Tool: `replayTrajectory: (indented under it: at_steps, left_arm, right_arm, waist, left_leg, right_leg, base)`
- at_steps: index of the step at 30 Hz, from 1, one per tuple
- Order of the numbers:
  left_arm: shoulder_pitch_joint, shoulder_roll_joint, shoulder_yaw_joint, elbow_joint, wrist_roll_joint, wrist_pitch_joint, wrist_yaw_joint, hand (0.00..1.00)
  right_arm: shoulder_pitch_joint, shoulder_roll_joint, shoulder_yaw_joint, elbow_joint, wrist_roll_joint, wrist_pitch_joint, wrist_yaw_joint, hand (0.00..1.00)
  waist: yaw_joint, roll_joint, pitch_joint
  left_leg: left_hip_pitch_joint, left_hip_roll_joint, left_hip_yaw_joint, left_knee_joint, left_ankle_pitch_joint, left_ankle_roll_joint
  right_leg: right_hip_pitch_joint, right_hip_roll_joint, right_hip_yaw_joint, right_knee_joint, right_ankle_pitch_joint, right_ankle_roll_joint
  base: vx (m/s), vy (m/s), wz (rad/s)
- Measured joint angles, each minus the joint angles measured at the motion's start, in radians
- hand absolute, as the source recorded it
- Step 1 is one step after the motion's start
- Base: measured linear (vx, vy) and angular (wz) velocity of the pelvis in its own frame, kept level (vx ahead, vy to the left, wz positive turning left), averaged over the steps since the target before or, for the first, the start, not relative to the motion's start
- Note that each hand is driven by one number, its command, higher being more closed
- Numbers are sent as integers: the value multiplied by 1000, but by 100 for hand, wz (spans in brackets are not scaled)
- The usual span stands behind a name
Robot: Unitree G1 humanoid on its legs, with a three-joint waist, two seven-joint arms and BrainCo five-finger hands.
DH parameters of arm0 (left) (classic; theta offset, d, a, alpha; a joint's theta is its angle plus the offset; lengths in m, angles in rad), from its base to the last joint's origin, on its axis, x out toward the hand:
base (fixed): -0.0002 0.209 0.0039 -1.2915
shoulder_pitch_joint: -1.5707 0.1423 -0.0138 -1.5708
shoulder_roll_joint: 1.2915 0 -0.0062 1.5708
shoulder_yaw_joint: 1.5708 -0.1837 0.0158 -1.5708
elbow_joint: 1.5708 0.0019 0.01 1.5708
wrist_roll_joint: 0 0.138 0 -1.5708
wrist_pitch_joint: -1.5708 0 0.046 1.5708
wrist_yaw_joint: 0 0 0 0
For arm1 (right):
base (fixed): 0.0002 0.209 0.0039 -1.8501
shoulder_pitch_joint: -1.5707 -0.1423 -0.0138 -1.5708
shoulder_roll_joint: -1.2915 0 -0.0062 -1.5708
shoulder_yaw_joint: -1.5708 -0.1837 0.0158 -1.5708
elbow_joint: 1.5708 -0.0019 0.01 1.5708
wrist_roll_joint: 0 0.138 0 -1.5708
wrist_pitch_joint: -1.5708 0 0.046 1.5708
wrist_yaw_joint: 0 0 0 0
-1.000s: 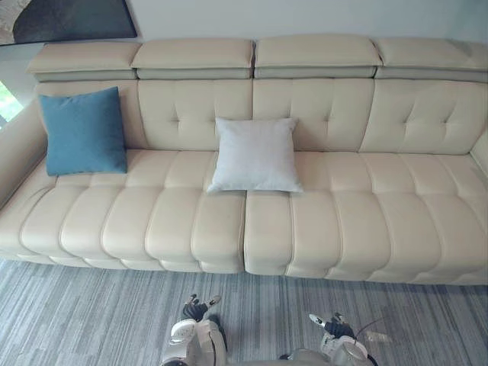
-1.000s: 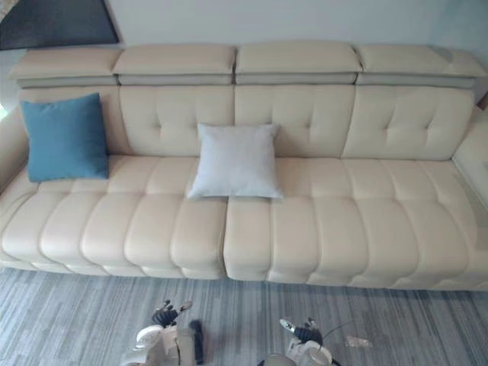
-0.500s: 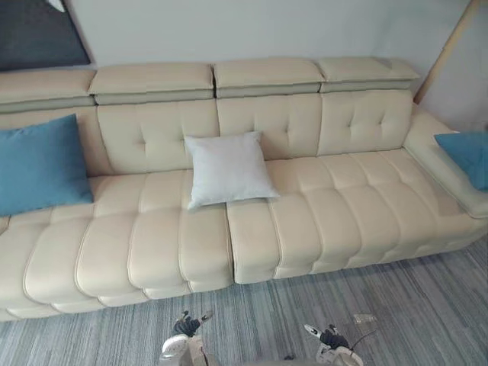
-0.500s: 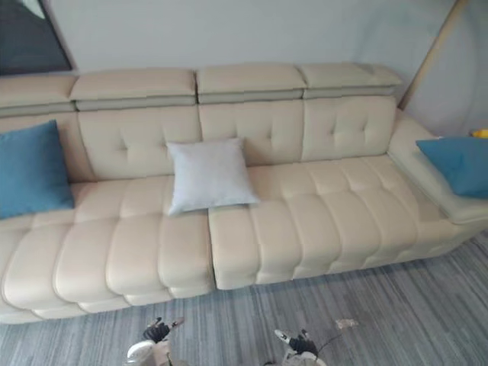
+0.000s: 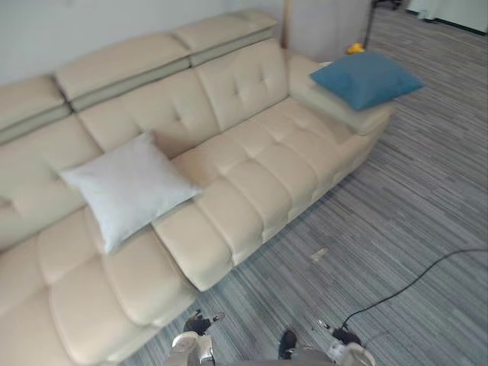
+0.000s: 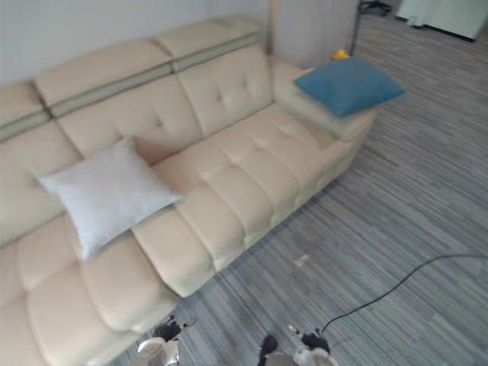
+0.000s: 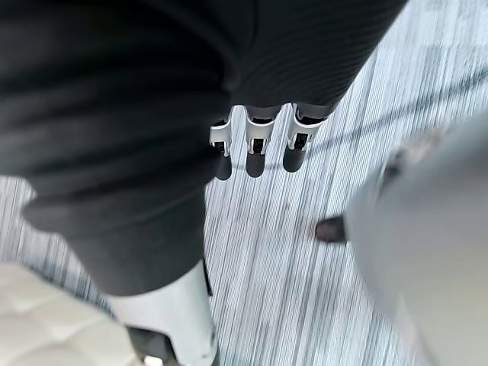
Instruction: Pick up cushions and gather them together orderly.
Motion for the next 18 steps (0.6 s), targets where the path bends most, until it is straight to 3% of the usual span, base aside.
replayTrajectory:
  at_steps: [1, 2, 3, 4, 5, 7, 8, 9, 10, 11, 13, 14, 15, 16, 17, 18]
  left_arm:
    - [7, -5, 2, -10, 0, 0, -3, 0]
    - [18, -8, 5, -17, -3, -1, -4, 0]
    - [30, -4, 11, -42, -2, -6, -5, 0]
    - [38, 4, 10, -49, -3, -9, -5, 0]
    - [37, 5, 9, -53, -4, -9, -7, 0]
    - [40, 4, 11, -89, -23, -15, -5, 0]
    - [41, 4, 12, -93, -24, -16, -5, 0]
    - [45, 3, 13, -100, -32, -17, -5, 0]
    - [49, 1, 22, -111, -41, -17, -4, 0]
    - [50, 1, 23, -112, -44, -18, -4, 0]
    - [59, 5, 33, -108, -55, -14, -4, 0]
    - [61, 6, 34, -109, -62, -14, -4, 0]
    - [71, 11, 39, -109, -69, -14, -4, 0]
    - [75, 28, 39, -105, -81, -14, -4, 0]
    - [75, 34, 38, -102, -82, -14, -4, 0]
    - [68, 44, 37, -94, -87, -10, -2, 0]
  right_arm:
    - [4, -3, 6, -6, 0, 0, -2, 0]
    - [4, -4, 9, -9, 1, 0, -3, 0]
    - [-3, -4, 20, -12, 2, 0, -5, 0]
    - [-20, -1, 32, -14, 2, -1, -6, 0]
    - [-23, -1, 37, -13, 2, 0, -6, 0]
    - [-24, 2, 40, -12, 2, 6, -8, 0]
    - [-24, 2, 41, -12, 2, 7, -9, 0]
    - [-25, 1, 47, -12, 2, 8, -10, 0]
    - [-33, 1, 47, -12, 1, 7, -10, 0]
    - [-34, 1, 47, -12, 1, 6, -10, 0]
    - [-29, 6, 36, -12, 2, 5, -11, 0]
    - [-24, 8, 35, -12, 3, 5, -11, 0]
    - [-3, 15, 39, -19, 3, 4, -11, 0]
    - [35, 28, 38, -34, 3, 4, -8, 0]
    - [44, 33, 38, -35, 3, 4, -6, 0]
    - [64, 47, 33, -51, 20, 4, -3, 0]
  waist:
    - [7, 22, 21]
    - [9, 15, 31]
    - [26, 15, 30]
    - [29, 9, 33]
    - [29, 8, 36]
    - [40, -9, 47]
    - [42, -10, 48]
    - [45, -10, 50]
    - [59, -9, 49]
    - [63, -9, 49]
    - [65, 4, 31]
    - [65, -4, 25]
    - [68, -25, 7]
    - [67, -60, -13]
    - [66, -68, -14]
    - [57, -100, -11]
  left_leg:
    - [-80, 45, -100, 224, 92, 99]
    - [-111, 51, -133, 288, 149, 132]
    - [-176, 32, -222, 395, 197, 118]
    - [-226, -15, -261, 417, 120, 60]
    - [-245, -33, -269, 413, 96, 50]
    - [-317, -112, -288, 220, 27, 43]
    - [-318, -121, -293, 168, 26, 43]
    - [-322, -149, -329, 2, 31, 36]
    - [-316, -161, -368, -141, 43, 22]
    - [-315, -160, -377, -182, 46, 19]
    - [-308, -146, -403, -251, 71, 54]
    - [-306, -147, -396, -243, 71, 55]
    - [-291, -170, -362, -240, 72, 53]
    - [-259, -204, -331, -261, 69, 48]
    - [-250, -218, -319, -264, 60, 50]
    - [-199, -250, -292, -261, 34, 61]
  right_leg:
    - [22, 32, 26, 25, -21, -15]
    - [26, 43, 47, 30, -27, -19]
    - [37, 56, 117, 39, -40, -38]
    - [35, 59, 166, 37, -41, -43]
    - [35, 59, 180, 32, -40, -44]
    - [46, 63, 264, -3, -38, -47]
    - [49, 64, 275, -5, -38, -47]
    - [52, 77, 314, -14, -38, -47]
    - [51, 97, 354, -15, -38, -47]
    - [51, 103, 367, -15, -38, -47]
    - [50, 140, 433, 2, -57, -23]
    - [48, 140, 451, 15, -70, -21]
    - [39, 124, 485, 57, -106, 11]
    - [-1, 89, 508, 186, -165, 75]
    - [-26, 80, 510, 258, -188, 105]
    - [-109, 47, 493, 505, -195, 193]
  base:
    - [13, -143, -56]
    - [35, -92, -115]
    - [78, 8, -141]
    - [131, 30, -139]
    - [158, 11, -120]
    - [144, 18, -105]
    - [167, 72, -96]
    - [179, 110, -104]
    - [153, 98, -112]
    - [175, 124, -123]
    - [329, 248, -121]
    - [413, 313, -107]
    - [370, 262, -88]
    - [350, 240, -76]
    - [360, 209, -51]
    - [354, 181, -29]
